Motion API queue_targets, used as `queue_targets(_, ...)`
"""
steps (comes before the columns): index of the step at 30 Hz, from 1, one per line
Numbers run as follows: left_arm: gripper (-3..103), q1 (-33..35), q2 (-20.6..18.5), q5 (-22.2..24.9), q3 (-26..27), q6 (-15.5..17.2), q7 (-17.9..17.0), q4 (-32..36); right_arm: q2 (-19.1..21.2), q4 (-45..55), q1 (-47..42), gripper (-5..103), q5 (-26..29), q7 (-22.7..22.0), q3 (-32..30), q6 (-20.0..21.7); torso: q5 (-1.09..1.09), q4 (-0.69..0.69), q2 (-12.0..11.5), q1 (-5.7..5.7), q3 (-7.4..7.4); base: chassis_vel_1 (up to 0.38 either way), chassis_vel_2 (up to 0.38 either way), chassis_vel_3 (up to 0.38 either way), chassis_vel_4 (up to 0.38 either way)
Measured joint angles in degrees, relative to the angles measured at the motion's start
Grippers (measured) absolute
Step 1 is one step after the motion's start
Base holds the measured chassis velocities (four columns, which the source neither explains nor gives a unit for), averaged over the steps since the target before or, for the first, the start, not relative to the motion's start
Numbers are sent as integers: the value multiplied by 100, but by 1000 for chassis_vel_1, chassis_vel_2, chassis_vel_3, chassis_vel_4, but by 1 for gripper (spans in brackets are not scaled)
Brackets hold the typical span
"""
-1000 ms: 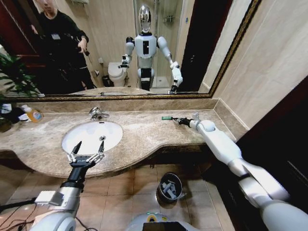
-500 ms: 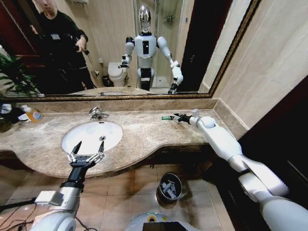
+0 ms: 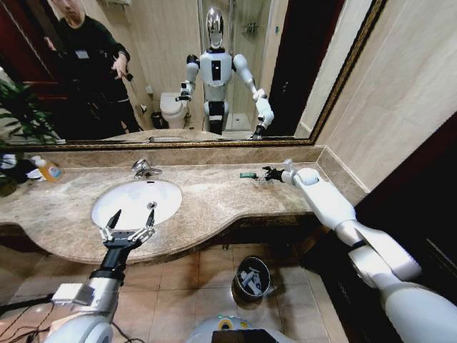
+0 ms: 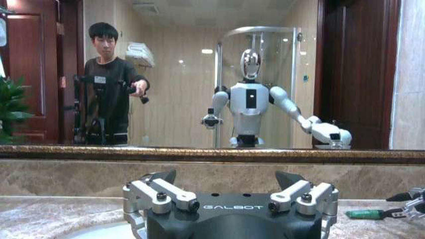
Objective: Pick up the trash from the sink and place it in the trash bin.
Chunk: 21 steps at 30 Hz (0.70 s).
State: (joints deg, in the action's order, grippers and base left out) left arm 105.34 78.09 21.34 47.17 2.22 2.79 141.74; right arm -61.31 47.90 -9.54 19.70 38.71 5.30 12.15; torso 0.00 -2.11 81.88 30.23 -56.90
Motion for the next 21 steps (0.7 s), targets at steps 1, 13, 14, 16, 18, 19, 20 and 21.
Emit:
queue_targets(1, 100, 0, 0, 0, 0, 0, 0, 0, -12, 21, -7, 100, 3, -8, 15, 13, 0, 0, 0, 0, 0, 0, 0, 0, 0)
queue_targets(13, 100, 0, 0, 0, 0, 0, 0, 0, -250, -114, 56, 84, 54, -214, 105, 72, 0, 0, 0, 0, 0, 0, 0, 0, 0)
queue_targets(14, 100, 0, 0, 0, 0, 0, 0, 0, -272, -142, 59, 82, 51, -219, 108, 72, 0, 0, 0, 0, 0, 0, 0, 0, 0)
queue_targets(16, 100, 0, 0, 0, 0, 0, 0, 0, -320, -232, 62, 77, -12, -229, 111, 44, 0, 0, 0, 0, 0, 0, 0, 0, 0)
queue_targets(18, 100, 0, 0, 0, 0, 0, 0, 0, -328, -250, 62, 77, -30, -230, 111, 37, 0, 0, 0, 0, 0, 0, 0, 0, 0)
queue_targets(19, 100, 0, 0, 0, 0, 0, 0, 0, -352, -293, 62, 80, -79, -230, 112, 25, 0, 0, 0, 0, 0, 0, 0, 0, 0)
queue_targets(20, 100, 0, 0, 0, 0, 0, 0, 0, -368, -316, 62, 80, -101, -232, 111, 20, 0, 0, 0, 0, 0, 0, 0, 0, 0)
queue_targets(21, 100, 0, 0, 0, 0, 0, 0, 0, -380, -330, 62, 81, -112, -235, 113, 18, 0, 0, 0, 0, 0, 0, 0, 0, 0)
